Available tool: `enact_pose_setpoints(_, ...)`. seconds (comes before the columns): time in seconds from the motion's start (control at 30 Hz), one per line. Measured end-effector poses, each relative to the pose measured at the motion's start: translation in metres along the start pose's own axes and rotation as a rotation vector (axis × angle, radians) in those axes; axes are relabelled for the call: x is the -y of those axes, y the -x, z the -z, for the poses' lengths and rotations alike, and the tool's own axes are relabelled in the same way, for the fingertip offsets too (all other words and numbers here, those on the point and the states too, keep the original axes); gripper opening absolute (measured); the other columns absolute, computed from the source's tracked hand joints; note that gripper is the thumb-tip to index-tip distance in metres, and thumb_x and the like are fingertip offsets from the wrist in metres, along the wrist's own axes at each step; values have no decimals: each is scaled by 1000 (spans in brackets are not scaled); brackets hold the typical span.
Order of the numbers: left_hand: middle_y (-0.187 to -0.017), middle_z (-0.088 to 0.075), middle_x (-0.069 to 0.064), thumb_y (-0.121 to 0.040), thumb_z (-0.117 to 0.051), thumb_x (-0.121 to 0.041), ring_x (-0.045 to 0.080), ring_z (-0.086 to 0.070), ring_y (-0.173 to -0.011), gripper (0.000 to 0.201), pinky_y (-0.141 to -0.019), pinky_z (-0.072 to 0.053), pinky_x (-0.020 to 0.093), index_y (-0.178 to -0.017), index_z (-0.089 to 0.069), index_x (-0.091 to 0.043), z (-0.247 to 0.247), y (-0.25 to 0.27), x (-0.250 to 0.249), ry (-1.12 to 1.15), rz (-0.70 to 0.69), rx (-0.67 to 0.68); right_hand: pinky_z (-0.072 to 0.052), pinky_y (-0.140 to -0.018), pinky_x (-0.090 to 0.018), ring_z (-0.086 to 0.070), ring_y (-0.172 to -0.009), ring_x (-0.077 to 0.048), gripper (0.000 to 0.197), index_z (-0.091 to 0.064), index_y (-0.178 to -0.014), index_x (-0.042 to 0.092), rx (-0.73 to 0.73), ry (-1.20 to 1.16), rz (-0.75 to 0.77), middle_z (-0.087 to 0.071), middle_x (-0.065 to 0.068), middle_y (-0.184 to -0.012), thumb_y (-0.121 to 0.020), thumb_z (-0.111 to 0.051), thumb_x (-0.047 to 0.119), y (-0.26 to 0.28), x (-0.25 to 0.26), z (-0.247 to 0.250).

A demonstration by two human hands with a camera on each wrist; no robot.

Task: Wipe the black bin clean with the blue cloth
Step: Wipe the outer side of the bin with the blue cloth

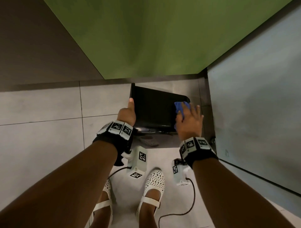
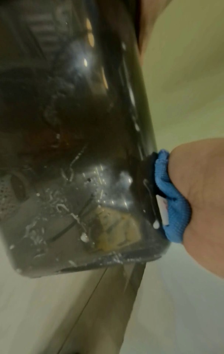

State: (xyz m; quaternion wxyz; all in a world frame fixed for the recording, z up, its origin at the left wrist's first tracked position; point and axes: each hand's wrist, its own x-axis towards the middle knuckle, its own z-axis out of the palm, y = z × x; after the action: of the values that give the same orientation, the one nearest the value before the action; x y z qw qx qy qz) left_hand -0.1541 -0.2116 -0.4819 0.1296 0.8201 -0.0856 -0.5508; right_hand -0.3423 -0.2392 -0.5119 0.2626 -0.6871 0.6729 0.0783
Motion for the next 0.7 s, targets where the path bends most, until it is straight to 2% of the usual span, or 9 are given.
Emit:
enact_pose_setpoints(0.1,-119,-55,23,-98,-16,-52,34,-53,-109,72,-98,-38,37,-125,-50,6,0,-3,-2,-28,7,-3,-6,-117,-52,-3,-144,-33,46,-31,-142,22,-30,-16,-158,-19,-10,-155,-97,-34,31,-3,9,2)
enact_pose_setpoints(0.17,-130,-52,23,-98,-15,-51,35,-50,-119,72,-101,-37,38,-128,-48,5,0,-4,-6,-42,11,8,-4,-117,-49,-1,-145,-32,47,-27,-144,24,-14,9,-151,-15,-9,-156,-98,-29,34,0,31,-4)
enact_pose_setpoints(0.23,-139,-46,22,-98,-14,-52,36,-46,-126,72,-106,-35,39,-132,-45,3,2,-5,-10,-56,6,13,-4,-117,-46,-2,-145,-30,46,-24,-144,25,13,11,-27,-16,-7,-156,-99,-25,35,8,62,-16)
enact_pose_setpoints(0.33,-139,-46,24,-98,-15,-51,36,-47,-126,71,-107,-35,38,-132,-46,3,6,-8,-12,-73,-7,19,-10,-116,-45,-15,-143,-30,50,-34,-140,22,-19,-48,268,-30,-7,-151,-95,-21,37,29,96,-31)
enact_pose_setpoints(0.4,-135,-51,24,-99,-16,-50,35,-50,-123,70,-104,-35,36,-126,-51,4,8,-6,-14,-63,-7,13,-10,-114,-44,-21,-142,-29,55,-39,-138,21,-10,-102,395,-37,-6,-148,-89,-20,38,38,95,-31)
enact_pose_setpoints(0.47,-135,-50,24,-99,-14,-49,34,-49,-124,70,-104,-35,35,-127,-50,4,10,-7,-15,-72,2,15,-8,-114,-43,-20,-142,-27,55,-37,-139,23,5,-87,428,-36,-4,-149,-89,-21,39,38,76,-28)
enact_pose_setpoints(0.53,-140,-45,23,-99,-12,-48,34,-45,-128,69,-108,-32,37,-135,-42,2,11,-8,-16,-81,19,38,-9,-116,-47,-18,-143,-26,56,-37,-139,25,-54,-72,351,-35,-4,-149,-89,-19,41,33,47,-24)
enact_pose_setpoints(0.6,-144,-40,21,-99,-11,-48,35,-41,-131,67,-112,-30,39,-140,-36,-1,10,-10,-17,-66,28,57,-6,-117,-46,-12,-144,-25,61,-34,-140,26,-87,-63,221,-30,-4,-151,-86,-15,44,26,17,-17)
enact_pose_setpoints(0.7,-145,-39,20,-97,-12,-52,36,-41,-131,72,-113,-31,42,-139,-37,1,10,-10,-18,-39,52,56,-5,-118,-47,-7,-145,-27,50,-32,-142,23,-68,-84,48,-26,-8,-153,-95,-27,38,11,-12,-6)
